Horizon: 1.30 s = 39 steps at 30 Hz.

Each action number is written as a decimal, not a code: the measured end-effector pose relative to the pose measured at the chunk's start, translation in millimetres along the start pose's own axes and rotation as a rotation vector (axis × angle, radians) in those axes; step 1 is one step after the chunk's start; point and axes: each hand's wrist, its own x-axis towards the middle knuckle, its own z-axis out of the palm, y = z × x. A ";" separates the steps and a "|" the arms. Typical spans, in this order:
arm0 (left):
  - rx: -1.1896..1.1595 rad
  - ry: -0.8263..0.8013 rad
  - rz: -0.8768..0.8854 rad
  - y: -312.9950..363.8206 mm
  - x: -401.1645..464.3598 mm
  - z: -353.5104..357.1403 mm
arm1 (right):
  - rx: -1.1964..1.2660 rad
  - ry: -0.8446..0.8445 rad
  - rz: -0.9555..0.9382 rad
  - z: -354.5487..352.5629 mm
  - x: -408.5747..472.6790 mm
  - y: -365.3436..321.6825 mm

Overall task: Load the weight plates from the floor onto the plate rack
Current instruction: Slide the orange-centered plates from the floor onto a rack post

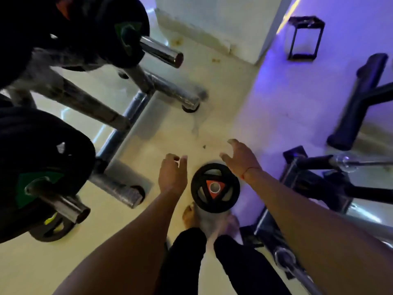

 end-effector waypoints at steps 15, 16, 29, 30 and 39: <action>0.276 -0.426 0.120 -171.7 115.1 275.0 | -0.058 -0.132 0.407 239.5 98.1 240.4; 0.286 -0.437 0.133 -178.4 122.1 290.8 | -0.075 -0.133 0.432 251.3 105.1 250.6; 0.282 -0.232 -0.081 -216.1 179.6 390.5 | 0.166 0.032 0.824 343.7 165.0 315.5; 0.277 -0.212 -0.099 -216.3 178.6 392.5 | 0.184 0.069 0.848 346.7 167.0 316.4; 0.180 -0.211 -0.166 -209.3 187.7 390.6 | 0.276 0.045 0.888 340.8 160.7 319.4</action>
